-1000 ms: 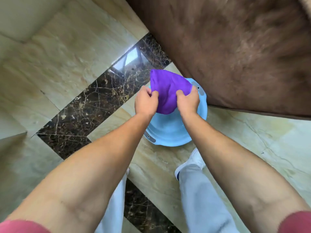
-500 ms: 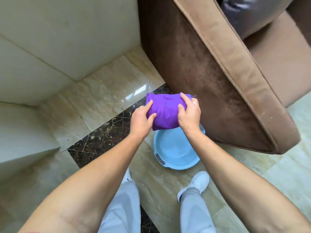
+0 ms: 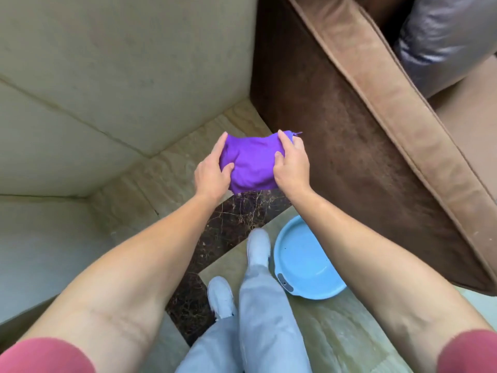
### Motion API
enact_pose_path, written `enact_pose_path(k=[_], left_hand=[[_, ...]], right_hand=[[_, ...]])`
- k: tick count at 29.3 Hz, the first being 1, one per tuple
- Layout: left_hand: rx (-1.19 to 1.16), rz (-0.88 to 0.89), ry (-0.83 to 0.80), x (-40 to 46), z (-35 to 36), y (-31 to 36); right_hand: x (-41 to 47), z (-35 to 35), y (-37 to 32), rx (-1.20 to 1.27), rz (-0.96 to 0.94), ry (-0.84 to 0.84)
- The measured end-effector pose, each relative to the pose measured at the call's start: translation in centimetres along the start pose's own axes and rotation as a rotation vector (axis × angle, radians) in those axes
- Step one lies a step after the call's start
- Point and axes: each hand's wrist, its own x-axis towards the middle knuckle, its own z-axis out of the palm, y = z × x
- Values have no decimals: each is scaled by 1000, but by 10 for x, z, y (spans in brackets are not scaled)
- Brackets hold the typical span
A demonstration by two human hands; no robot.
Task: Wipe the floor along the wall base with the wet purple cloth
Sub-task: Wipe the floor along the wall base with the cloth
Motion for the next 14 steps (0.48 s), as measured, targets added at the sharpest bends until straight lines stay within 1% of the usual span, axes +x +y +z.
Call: enact_pose_path(k=[3,6,8,11,13,14], left_hand=[[-37,-29,-20,33,8,-7],[-7,-53,-10,72,19,-17],[-35,-88,0,101,35,-31],[-119,-102,-4,142,62,-57],[-125,-113,12,160,81,-77],[-120,-138,26,182,103,-101]], right_hand=[[37,18,8,0,-5,-36],[80,38,18,-34,-34,-61],[108,56,26,-40,-39,-77],[152,85,38,-77,-94,-80],[173,108,50,-121,-120,-93],[196,136,64,-145,-140,-108]])
